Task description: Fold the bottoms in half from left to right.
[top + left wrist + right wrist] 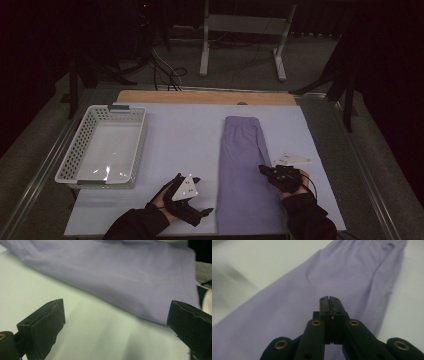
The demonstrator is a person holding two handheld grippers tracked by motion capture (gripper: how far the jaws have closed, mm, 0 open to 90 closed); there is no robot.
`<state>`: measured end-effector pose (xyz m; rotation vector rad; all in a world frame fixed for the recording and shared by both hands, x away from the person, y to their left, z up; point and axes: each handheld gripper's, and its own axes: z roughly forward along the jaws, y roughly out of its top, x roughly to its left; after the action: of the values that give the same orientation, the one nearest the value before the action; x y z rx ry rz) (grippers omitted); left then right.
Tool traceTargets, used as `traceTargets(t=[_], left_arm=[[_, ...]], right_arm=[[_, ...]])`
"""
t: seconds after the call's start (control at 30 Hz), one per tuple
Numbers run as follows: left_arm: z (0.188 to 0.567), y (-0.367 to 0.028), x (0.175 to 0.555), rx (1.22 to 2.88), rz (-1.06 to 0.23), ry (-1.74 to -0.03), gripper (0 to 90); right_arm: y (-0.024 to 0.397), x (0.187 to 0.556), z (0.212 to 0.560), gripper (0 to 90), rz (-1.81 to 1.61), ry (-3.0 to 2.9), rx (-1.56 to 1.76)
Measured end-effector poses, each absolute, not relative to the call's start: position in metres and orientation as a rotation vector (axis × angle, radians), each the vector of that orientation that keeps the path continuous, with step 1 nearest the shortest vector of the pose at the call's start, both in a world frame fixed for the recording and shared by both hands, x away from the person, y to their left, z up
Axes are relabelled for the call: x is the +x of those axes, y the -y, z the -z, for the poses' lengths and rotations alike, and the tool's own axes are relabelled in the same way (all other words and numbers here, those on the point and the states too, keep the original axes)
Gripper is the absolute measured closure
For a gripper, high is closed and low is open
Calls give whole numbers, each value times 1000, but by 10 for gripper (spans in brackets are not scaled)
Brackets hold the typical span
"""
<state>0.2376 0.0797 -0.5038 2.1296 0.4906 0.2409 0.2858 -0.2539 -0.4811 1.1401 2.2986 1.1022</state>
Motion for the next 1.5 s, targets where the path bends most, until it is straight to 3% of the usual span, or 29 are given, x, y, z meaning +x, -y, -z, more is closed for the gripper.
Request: traceTargets(t=[0.27, 1.07, 1.27, 1.5], left_arm=[[511, -82, 241, 2127, -228, -519, 25], [511, -84, 246, 2094, -193, -561, 26], [508, -84, 251, 2078, -172, -585, 26], [506, -83, 256, 2075, -169, -604, 25]], right_arm=[[254, 314, 508, 900, -874, -2311, 1175], [295, 321, 516, 882, -780, -2179, 1400], [291, 313, 498, 746, -889, -2163, 1341], [281, 305, 486, 389, -1010, -2159, 1269]])
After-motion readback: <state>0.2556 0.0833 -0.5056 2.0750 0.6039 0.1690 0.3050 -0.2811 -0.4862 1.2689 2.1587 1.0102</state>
